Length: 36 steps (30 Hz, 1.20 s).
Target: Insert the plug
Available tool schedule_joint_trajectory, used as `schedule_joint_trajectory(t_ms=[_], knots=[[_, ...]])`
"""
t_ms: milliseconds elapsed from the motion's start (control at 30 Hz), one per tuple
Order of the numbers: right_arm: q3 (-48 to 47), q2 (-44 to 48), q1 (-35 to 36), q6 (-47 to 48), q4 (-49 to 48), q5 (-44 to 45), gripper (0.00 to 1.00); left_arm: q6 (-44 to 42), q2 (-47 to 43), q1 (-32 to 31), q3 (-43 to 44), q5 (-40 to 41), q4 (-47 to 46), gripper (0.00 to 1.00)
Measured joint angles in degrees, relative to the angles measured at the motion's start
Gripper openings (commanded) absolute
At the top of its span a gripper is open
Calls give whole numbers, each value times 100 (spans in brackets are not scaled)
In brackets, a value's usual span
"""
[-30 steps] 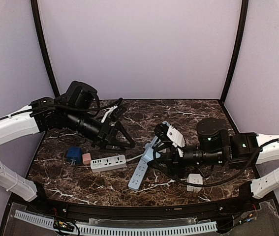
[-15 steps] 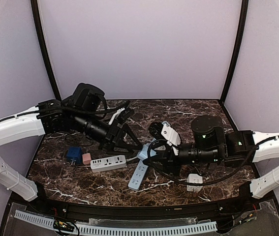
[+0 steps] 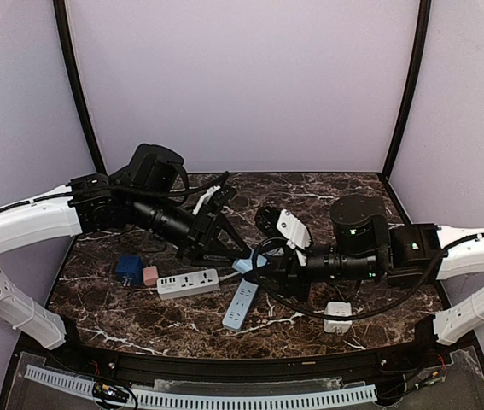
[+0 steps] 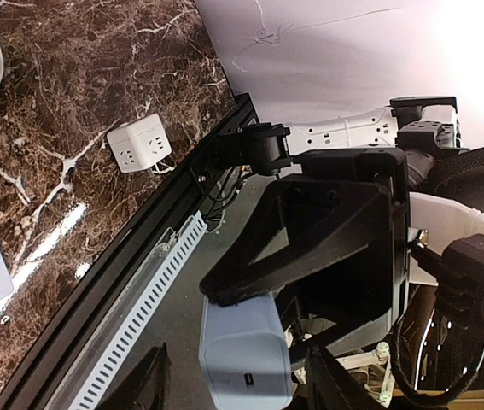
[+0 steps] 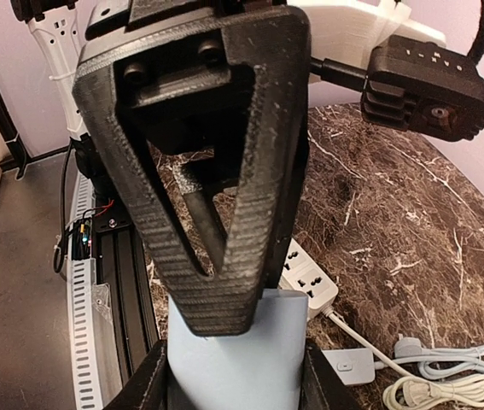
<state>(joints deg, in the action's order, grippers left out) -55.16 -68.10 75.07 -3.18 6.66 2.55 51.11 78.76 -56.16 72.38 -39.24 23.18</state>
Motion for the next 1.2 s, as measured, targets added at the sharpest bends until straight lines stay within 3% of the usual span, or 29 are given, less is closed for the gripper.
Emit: schedule_joint_trajectory(t_ms=[367, 1200], knots=[[-46, -210, 0, 122, -107, 2, 11, 44, 160, 0, 0, -129, -79, 36], [15, -321, 0, 280, -146, 151, 10, -107, 636, 0, 271, -361, 199, 38]])
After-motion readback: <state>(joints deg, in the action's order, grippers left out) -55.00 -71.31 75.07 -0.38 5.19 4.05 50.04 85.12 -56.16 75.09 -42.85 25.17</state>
